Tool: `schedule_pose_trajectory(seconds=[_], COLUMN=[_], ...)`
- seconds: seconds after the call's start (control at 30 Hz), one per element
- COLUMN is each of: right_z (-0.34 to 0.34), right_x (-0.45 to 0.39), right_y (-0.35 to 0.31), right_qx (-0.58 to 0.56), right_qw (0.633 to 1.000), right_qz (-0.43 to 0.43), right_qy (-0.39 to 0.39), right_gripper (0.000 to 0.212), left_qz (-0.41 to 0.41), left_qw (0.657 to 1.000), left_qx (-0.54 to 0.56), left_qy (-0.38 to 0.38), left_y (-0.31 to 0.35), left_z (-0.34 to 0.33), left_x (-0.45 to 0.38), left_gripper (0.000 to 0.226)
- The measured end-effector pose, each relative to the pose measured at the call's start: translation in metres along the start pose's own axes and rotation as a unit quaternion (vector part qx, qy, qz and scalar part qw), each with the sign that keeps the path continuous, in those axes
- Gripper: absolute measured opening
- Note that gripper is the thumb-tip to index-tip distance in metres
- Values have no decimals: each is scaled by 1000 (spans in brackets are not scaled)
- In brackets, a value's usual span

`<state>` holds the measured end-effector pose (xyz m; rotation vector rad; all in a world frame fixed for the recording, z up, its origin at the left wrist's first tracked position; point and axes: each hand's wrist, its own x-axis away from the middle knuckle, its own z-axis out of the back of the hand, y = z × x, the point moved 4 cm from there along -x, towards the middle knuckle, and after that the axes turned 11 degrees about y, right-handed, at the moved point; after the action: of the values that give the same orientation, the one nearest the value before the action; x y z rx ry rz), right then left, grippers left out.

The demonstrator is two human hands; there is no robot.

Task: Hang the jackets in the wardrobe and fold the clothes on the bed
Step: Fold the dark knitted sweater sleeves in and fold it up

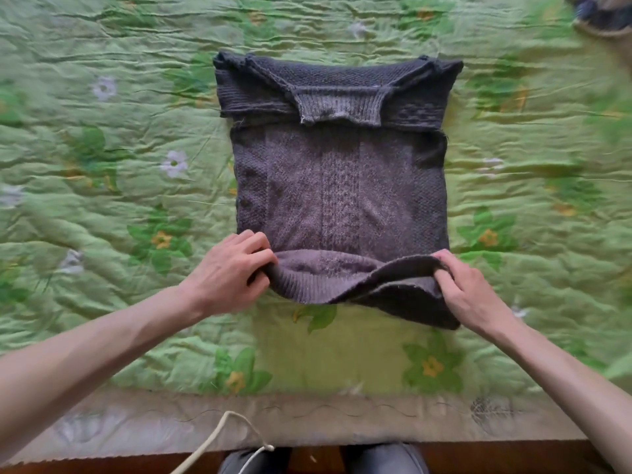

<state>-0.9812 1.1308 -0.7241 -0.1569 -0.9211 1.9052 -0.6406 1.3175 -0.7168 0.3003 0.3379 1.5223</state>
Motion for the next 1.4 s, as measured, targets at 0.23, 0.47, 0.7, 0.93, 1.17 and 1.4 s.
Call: schedule_pose_trajectory(seconds=[0.23,0.47,0.7,0.93,1.17,1.4], right_z=[5,15,-1,-20,13,30], right_x=[36,106,178,180,136,40], right_y=[-5,25,58,68,59,35], right_qx=[211,245,246,226,-37,-240], right_qw=[946,899,863,903,997,949], right_qz=[239,358,425,342,-63,-171], right_qy=[-67,-49,-122,-130,-7,110], right_gripper=[75,52,48,38,26,17], left_qz=[60,-46,-193,-152,164,401], left_qw=[996,989,961,976,974,897], left_qx=[-20,-112,-128,-60,125,157], left_qy=[62,-81,-150,-141,-95,99], left_y=[31,60,67,62,32,-16], left_z=[7,-12,-36,-39,-18,9], left_x=[32,104,178,179,161,98], left_gripper=[24,44,21,21,7,21])
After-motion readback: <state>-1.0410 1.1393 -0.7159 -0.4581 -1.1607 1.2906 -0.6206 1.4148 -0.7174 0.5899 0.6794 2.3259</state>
